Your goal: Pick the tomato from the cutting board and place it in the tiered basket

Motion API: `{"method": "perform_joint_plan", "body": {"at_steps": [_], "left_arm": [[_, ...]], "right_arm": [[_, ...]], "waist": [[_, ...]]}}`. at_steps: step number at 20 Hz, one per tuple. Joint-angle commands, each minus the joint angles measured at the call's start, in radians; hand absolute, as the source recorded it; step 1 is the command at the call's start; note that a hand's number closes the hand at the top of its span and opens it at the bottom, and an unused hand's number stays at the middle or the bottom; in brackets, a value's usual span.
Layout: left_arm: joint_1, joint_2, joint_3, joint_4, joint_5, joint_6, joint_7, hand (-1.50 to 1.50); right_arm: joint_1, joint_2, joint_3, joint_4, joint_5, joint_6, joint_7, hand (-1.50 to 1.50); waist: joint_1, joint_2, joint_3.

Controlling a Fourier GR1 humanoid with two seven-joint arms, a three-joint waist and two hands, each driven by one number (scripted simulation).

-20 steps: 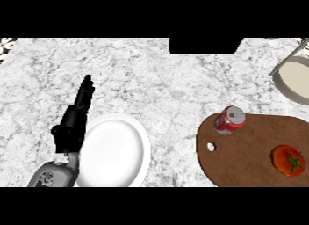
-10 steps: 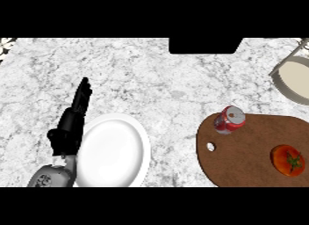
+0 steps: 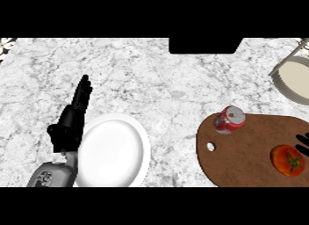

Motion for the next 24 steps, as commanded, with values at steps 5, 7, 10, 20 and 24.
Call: {"method": "perform_joint_plan", "body": {"at_steps": [5,7,10,20,24], "left_arm": [[-0.055,-0.051,0.022,0.123,-0.028,-0.005,-0.071,0.0],[0.062,-0.026,-0.015,-0.067,-0.041,-0.026,0.016,0.0],[0.014,-0.03,0.03,0.028,-0.029,-0.04,-0.04,0.0],[0.021,-0.034,0.054,-0.006,-0.053,-0.061,-0.018,0.0],[0.003,-0.069,0.033,-0.011,-0.075,-0.047,0.012,0.0]], "right_arm": [[-0.066,0.037,0.057,0.005,0.073,0.063,0.028,-1.5],[-0.094,0.062,0.06,0.086,0.085,0.012,0.005,-1.5],[-0.153,0.064,0.079,0.104,0.095,0.058,0.034,-1.5],[-0.108,0.11,0.083,0.15,0.125,0.0,-0.013,-1.5],[-0.138,0.12,0.071,0.181,0.106,0.0,-0.028,-1.5]], "waist": [[-0.003,0.001,0.0],[0.003,0.0,0.0],[0.002,0.001,0.0],[0.001,0.0,0.0],[0.001,0.0,0.0]]}}
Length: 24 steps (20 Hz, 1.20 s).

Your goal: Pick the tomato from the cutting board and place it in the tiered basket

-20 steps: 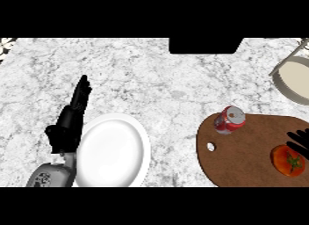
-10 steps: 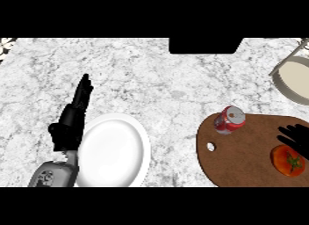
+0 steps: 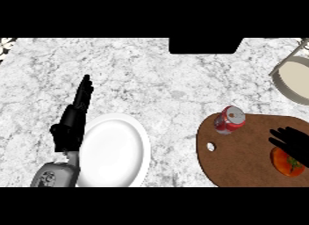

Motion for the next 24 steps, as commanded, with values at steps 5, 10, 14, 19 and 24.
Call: {"method": "perform_joint_plan", "body": {"at_steps": [5,10,14,19,24], "left_arm": [[0.032,-0.029,-0.002,0.02,-0.017,0.001,-0.05,0.0],[-0.004,-0.005,0.024,-0.023,-0.008,-0.015,0.031,0.0],[0.044,0.017,0.012,-0.102,0.0,-0.052,0.061,0.0],[-0.024,-0.006,0.019,-0.012,-0.021,-0.02,0.015,0.0],[-0.031,-0.018,0.014,0.02,0.001,-0.04,0.014,0.0]], "right_arm": [[-0.022,0.099,0.031,0.025,0.0,-0.025,0.025,1.5],[-0.046,0.092,0.009,0.035,0.027,-0.2,-0.05,1.5],[-0.059,0.105,-0.023,0.131,0.031,-0.317,-0.096,1.5],[-0.106,0.124,-0.022,0.152,0.271,-0.104,0.324,1.5],[-0.226,0.192,-0.017,0.17,0.412,0.083,0.642,1.5]], "waist": [[0.0,0.0,0.0],[0.0,0.0,0.0],[0.005,-0.001,0.0],[0.017,0.009,-0.003],[0.03,0.01,-0.003]]}}
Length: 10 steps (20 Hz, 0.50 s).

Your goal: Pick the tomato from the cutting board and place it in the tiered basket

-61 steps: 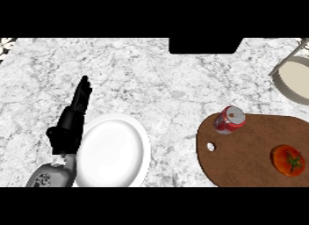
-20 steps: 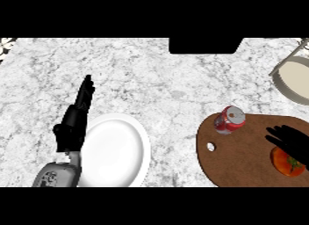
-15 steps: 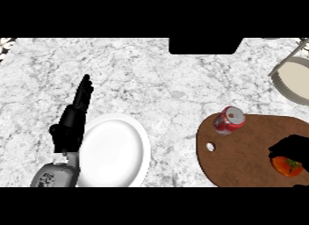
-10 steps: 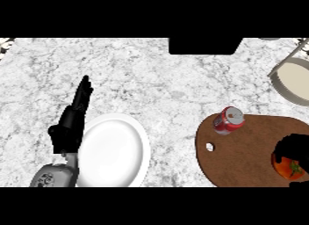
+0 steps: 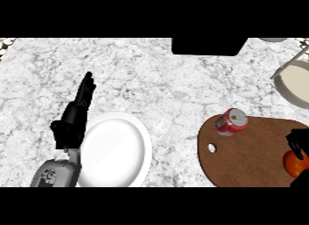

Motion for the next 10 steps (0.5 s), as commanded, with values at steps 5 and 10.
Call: {"method": "perform_joint_plan", "body": {"at_steps": [5,10], "left_arm": [[0.025,0.025,0.029,0.024,0.004,-0.012,-0.037,0.0],[0.034,-0.036,-0.029,-0.028,-0.031,0.031,0.02,0.0]], "right_arm": [[-0.18,0.079,-0.025,-0.025,0.102,0.167,0.325,1.5],[-0.276,0.075,-0.078,-0.236,0.061,0.319,0.413,1.5]], "waist": [[-0.014,0.0,0.022],[-0.02,-0.004,0.022]]}}
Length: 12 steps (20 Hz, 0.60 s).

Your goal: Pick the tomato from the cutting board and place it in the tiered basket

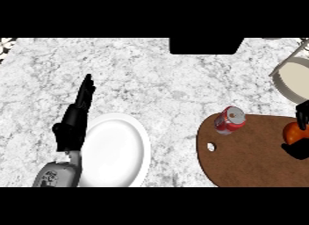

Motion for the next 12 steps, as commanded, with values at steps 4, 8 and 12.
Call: {"method": "perform_joint_plan", "body": {"at_steps": [4,8,12], "left_arm": [[0.018,0.015,0.006,-0.038,-0.003,-0.006,0.021,0.0],[0.067,-0.006,-0.006,0.0,-0.002,-0.003,-0.053,0.0],[0.003,0.007,0.01,-0.005,0.008,-0.018,0.009,0.0]], "right_arm": [[-0.199,-0.069,-0.126,-0.239,-0.087,0.235,0.086,1.5],[-0.365,-0.168,-0.245,-0.294,-0.183,0.462,0.099,1.5],[-0.576,-0.267,-0.288,-0.19,-0.201,0.582,0.167,1.5]], "waist": [[-0.007,-0.005,0.002],[-0.009,-0.005,0.001],[0.002,-0.001,0.002]]}}
